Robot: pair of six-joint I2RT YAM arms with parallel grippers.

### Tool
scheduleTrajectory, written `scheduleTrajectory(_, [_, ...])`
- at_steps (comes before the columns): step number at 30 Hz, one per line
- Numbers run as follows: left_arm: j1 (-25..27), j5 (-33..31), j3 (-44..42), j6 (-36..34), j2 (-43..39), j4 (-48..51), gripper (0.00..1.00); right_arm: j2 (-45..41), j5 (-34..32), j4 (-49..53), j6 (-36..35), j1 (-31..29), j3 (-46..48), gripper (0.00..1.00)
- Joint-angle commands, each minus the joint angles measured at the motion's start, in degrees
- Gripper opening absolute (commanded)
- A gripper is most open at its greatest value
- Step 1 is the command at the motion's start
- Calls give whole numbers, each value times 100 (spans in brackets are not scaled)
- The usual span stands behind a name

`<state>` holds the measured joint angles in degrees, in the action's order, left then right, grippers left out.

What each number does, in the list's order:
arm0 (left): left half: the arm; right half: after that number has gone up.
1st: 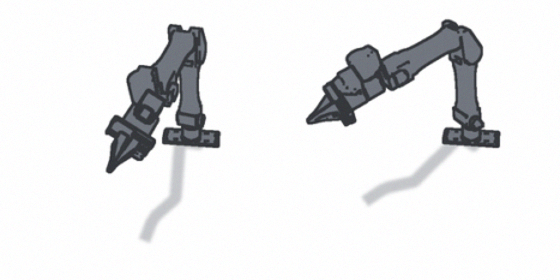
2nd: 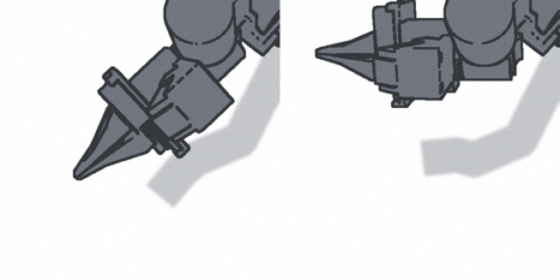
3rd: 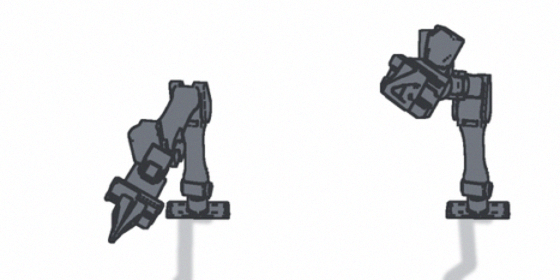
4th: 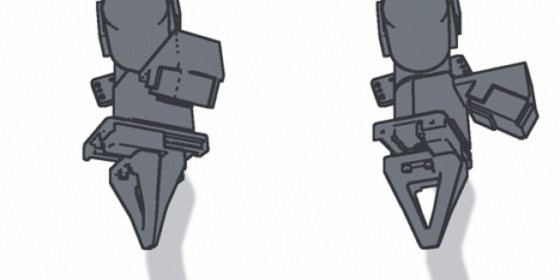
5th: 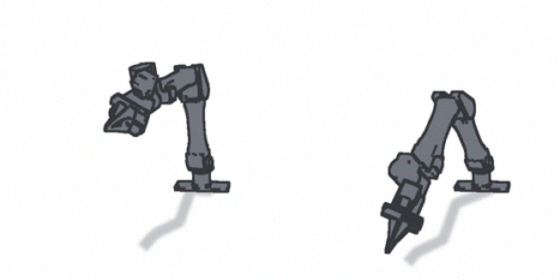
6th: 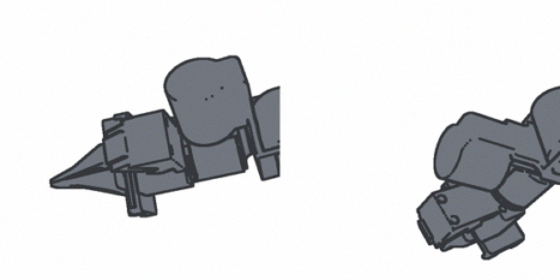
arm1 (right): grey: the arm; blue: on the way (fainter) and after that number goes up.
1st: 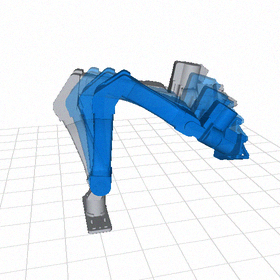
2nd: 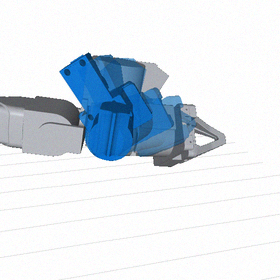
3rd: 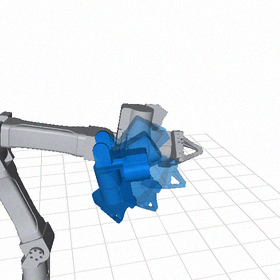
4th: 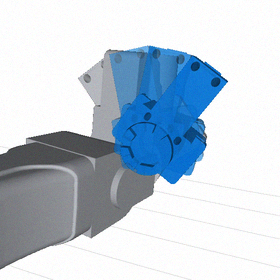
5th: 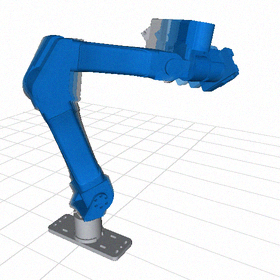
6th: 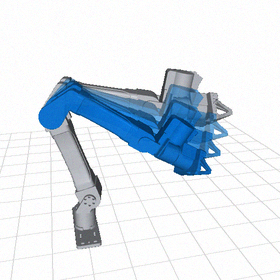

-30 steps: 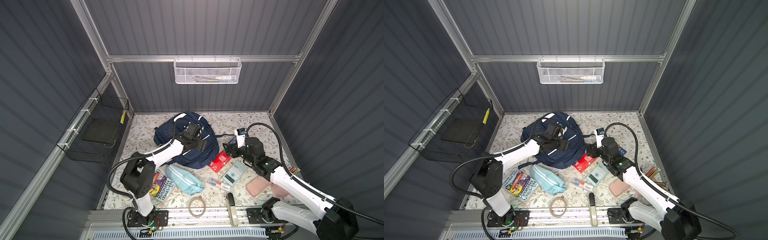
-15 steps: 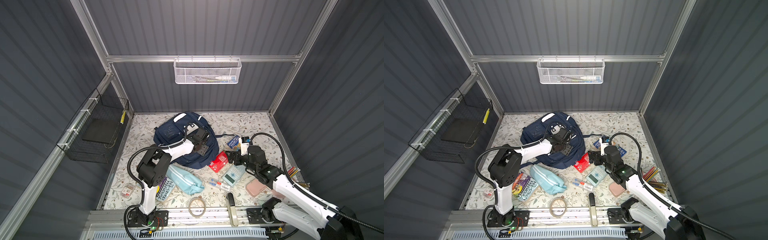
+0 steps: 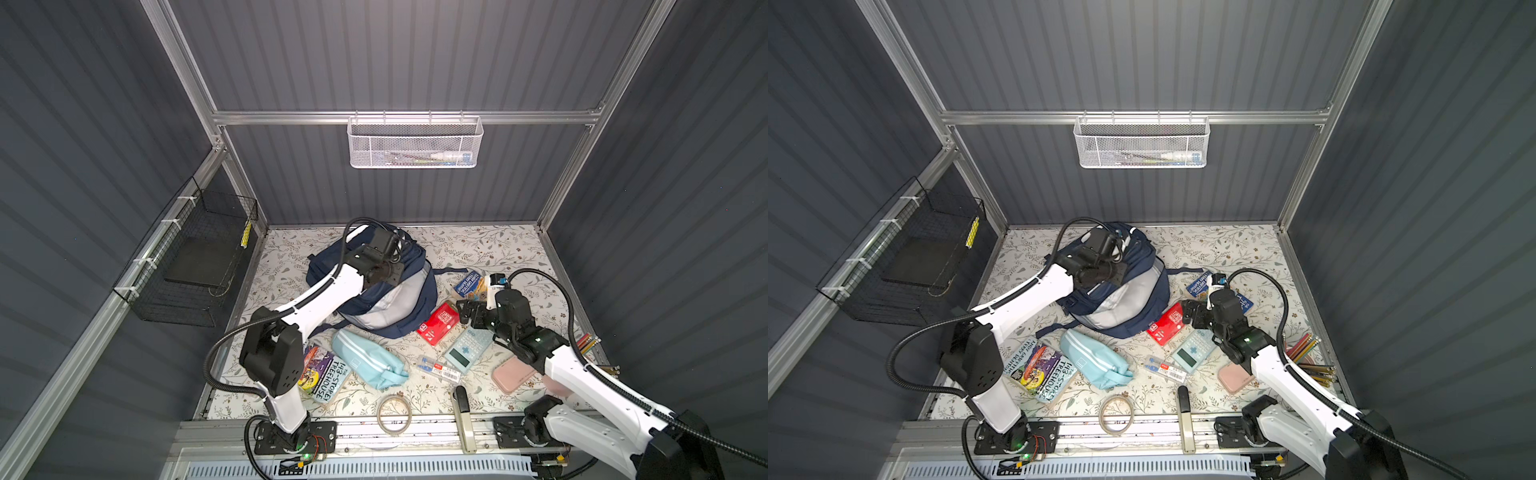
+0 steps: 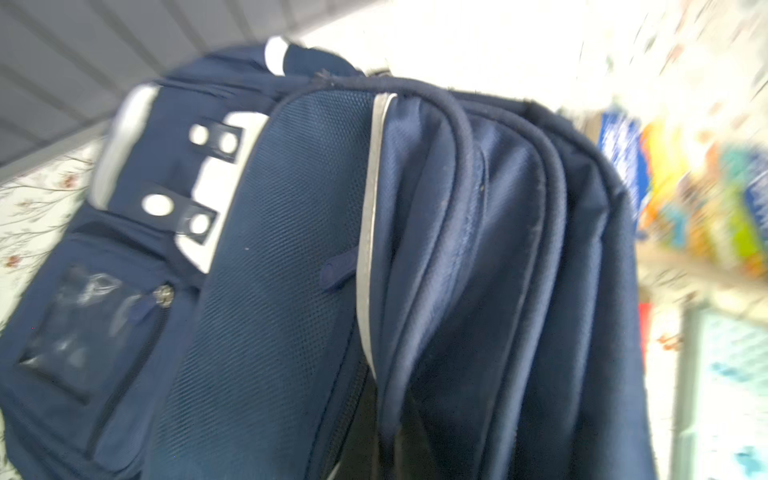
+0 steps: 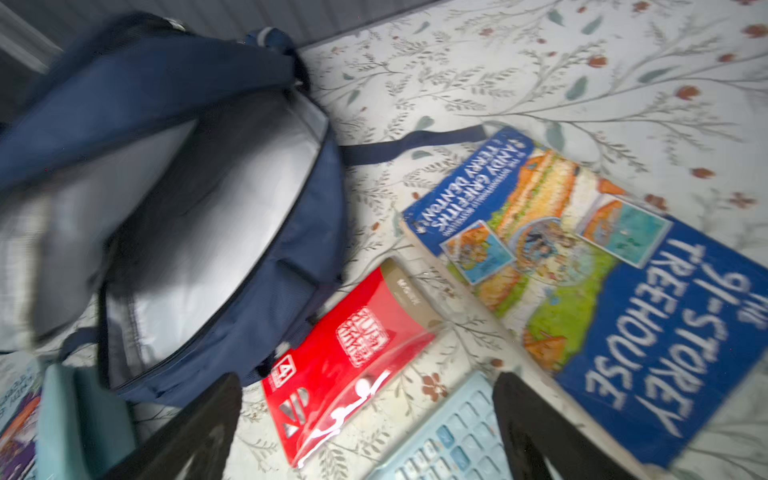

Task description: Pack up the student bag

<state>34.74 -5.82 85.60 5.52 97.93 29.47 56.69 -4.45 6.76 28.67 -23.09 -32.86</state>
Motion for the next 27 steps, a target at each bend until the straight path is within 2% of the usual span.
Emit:
scheduleTrajectory(1, [-177,828,-208,411,-270,-185,0,98,331,614,635,723,-143,99])
scheduleTrajectory(3, [-211,858,-300,459,-268,-282,0,228,751,685,648,1100,-206,99])
scheduleTrajectory(6, [-275,1139,-370,575,-132,-313,0,440,516,1107,354,1359,-496,99])
scheduleTrajectory(9, [-275,1358,-629,786,-67,-551,0,707,906,1189,153,2122,-745,99])
scheduleTrajectory(11, [-276,1386,-711,839,31,-685,0,1272,1045,1435,109,2548,-1067,99])
scheduleTrajectory(14, [-275,1286,-703,843,268,-659,0,1907,1156,2054,107,2857,-1485,99])
scheduleTrajectory(15, [-279,1330,-708,859,326,-646,4,1997,1135,2103,95,2884,-1503,99])
scheduleTrajectory(18, [-248,1421,-706,992,368,-741,41,2272,1225,2032,79,3008,-1530,99])
scheduleTrajectory(20, [-104,1194,-583,1128,350,-802,66,2425,1238,1872,44,3109,-1546,99])
scheduleTrajectory(21, [-10,1143,-514,1172,373,-838,74,2502,1267,1810,45,3168,-1567,99])
scheduleTrajectory(23, [291,971,-98,1197,516,-962,84,2688,1558,1679,113,3387,-1609,99])
scheduleTrajectory(25, [500,943,211,1145,768,-1127,89,2825,1947,1418,245,3540,-1565,98])
scheduleTrajectory(27, [525,1613,388,1316,1154,-1622,89,2888,2098,1380,264,3546,-1575,97])
